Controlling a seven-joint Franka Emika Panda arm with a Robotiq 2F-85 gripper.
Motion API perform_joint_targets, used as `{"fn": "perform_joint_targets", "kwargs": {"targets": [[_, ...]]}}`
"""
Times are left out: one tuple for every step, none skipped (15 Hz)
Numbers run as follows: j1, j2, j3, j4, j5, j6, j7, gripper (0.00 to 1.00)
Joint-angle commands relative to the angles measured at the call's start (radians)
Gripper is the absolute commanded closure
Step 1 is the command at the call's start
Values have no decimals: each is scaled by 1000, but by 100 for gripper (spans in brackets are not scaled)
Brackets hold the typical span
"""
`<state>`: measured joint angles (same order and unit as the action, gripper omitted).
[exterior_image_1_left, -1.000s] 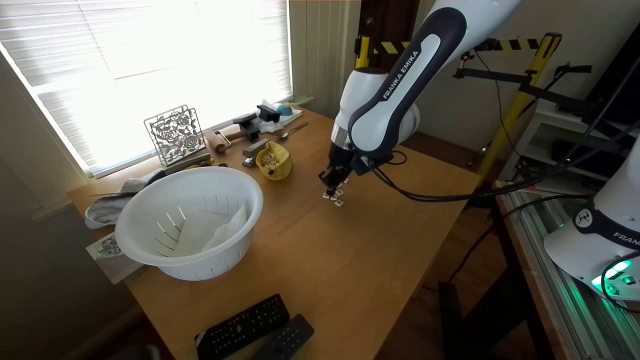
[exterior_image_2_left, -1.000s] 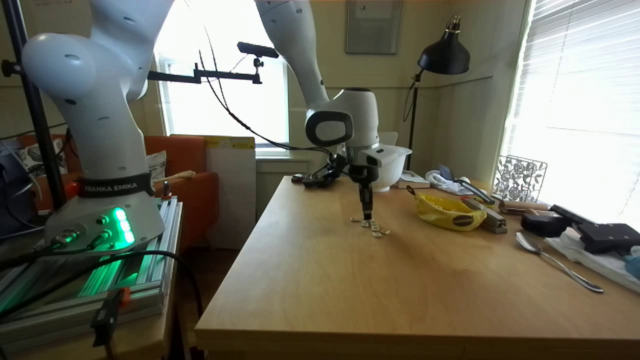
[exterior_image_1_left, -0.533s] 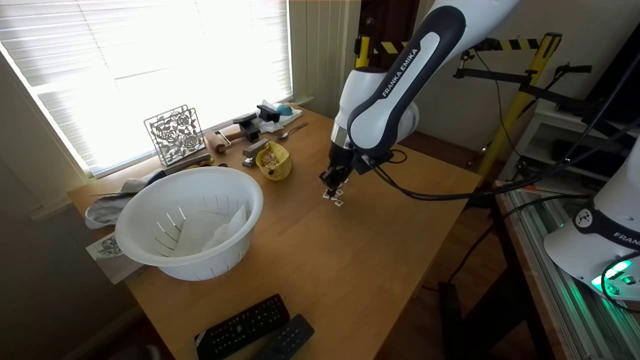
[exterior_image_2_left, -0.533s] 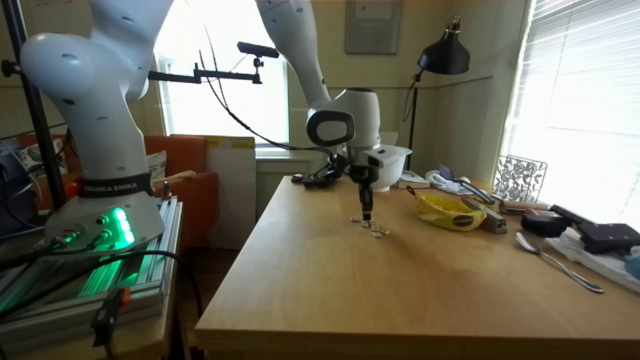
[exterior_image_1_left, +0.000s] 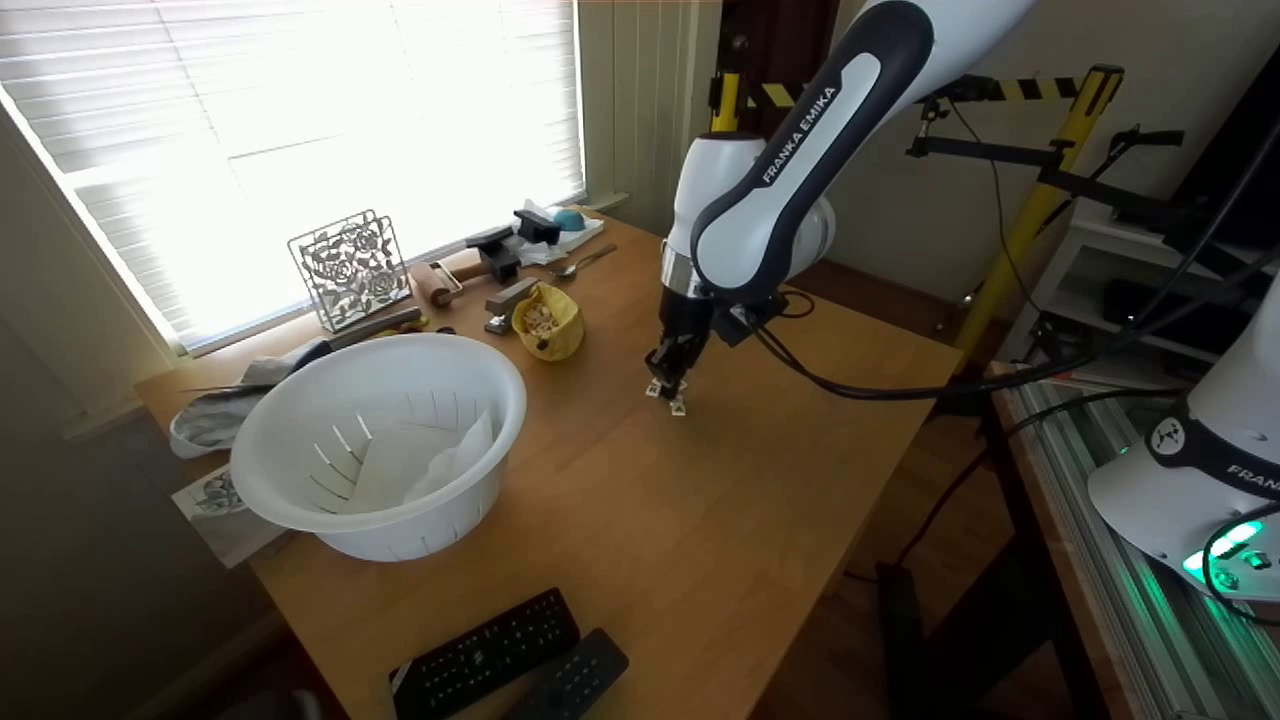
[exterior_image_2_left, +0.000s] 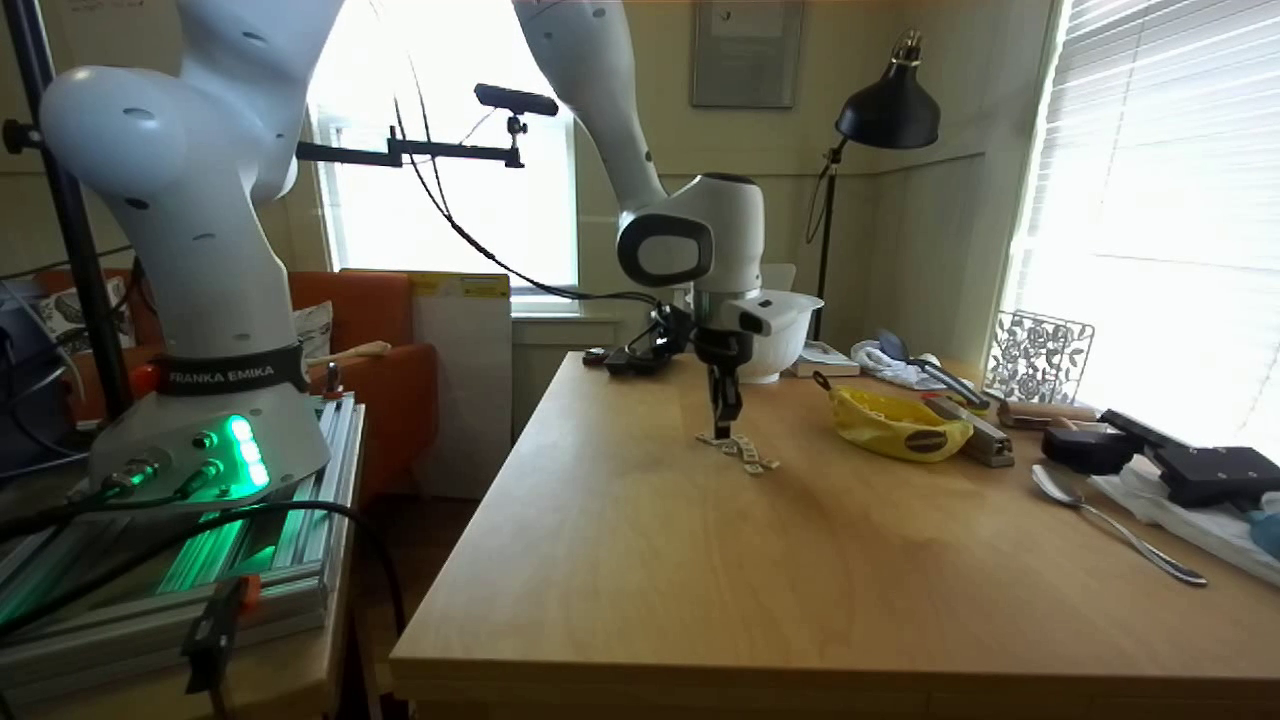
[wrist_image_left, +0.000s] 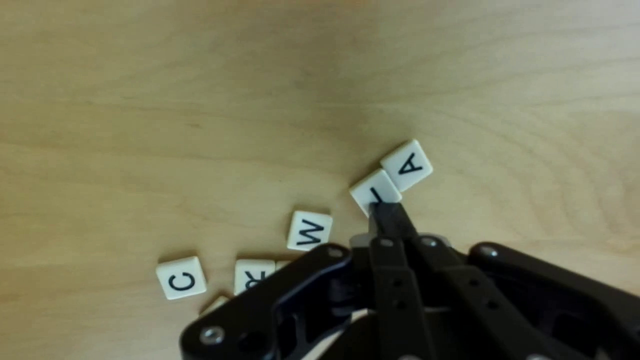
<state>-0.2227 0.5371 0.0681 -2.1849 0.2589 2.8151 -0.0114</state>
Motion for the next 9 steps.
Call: {"fn": "perform_joint_targets", "kwargs": {"targets": [[-9, 5, 17, -7, 5, -38, -51, 100], [-13, 2, 20, -3, 11, -42, -57, 100], [-15, -4, 20, 2, 14, -40, -61, 100], [-18, -8, 19, 8, 18, -31, -60, 100], [-21, -9, 19, 13, 20, -25, -61, 100], [-25, -10, 20, 20, 25, -19, -60, 100], [-32, -10, 24, 27, 32, -12, -61, 100], [-44, -9, 34, 35, 46, -5, -65, 100], [-55, -8, 45, 42, 57, 2, -69, 100]]}}
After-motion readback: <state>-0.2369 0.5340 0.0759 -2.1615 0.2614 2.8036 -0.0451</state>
